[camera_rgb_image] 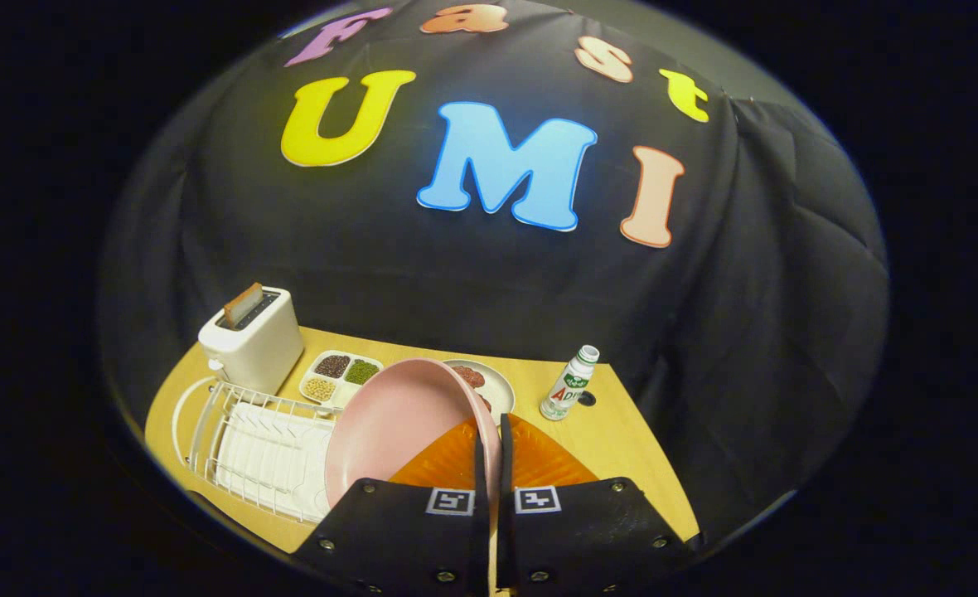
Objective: Take the plate from the dish rack, then take the spoon from the basket and place it into the plate.
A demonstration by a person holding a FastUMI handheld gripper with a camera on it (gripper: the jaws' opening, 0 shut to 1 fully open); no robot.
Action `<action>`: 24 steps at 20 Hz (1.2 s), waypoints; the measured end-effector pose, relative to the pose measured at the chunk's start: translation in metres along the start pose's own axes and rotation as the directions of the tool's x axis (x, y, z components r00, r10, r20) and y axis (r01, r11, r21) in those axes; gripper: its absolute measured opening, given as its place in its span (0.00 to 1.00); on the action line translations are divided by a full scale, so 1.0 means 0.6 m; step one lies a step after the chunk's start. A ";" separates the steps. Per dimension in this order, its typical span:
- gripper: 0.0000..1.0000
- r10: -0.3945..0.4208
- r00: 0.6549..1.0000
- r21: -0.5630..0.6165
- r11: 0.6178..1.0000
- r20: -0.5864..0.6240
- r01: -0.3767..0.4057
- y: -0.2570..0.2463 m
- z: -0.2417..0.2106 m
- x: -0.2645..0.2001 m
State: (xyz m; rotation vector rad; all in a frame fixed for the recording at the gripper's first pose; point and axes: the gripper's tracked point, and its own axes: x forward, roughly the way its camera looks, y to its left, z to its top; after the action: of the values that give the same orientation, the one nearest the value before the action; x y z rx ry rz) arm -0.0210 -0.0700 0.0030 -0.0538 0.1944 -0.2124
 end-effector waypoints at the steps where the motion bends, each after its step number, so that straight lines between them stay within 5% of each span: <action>1: 0.03 0.024 1.000 0.036 0.999 -0.001 -0.024 -0.019 -0.005 -0.009; 7: 0.03 0.209 0.978 0.242 0.948 0.019 -0.207 -0.097 -0.068 -0.081; 15: 0.03 0.262 0.964 0.312 0.920 -0.043 -0.236 -0.186 -0.199 -0.117; 20: 0.03 0.369 0.924 0.456 0.842 -0.099 -0.287 -0.182 -0.295 -0.106; 24: 0.04 0.422 0.892 0.473 0.826 -0.163 -0.305 -0.165 -0.385 -0.088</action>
State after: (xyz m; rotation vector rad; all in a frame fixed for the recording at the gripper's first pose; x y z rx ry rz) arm -0.1376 -0.1626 -0.2062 0.4641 0.4127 0.1311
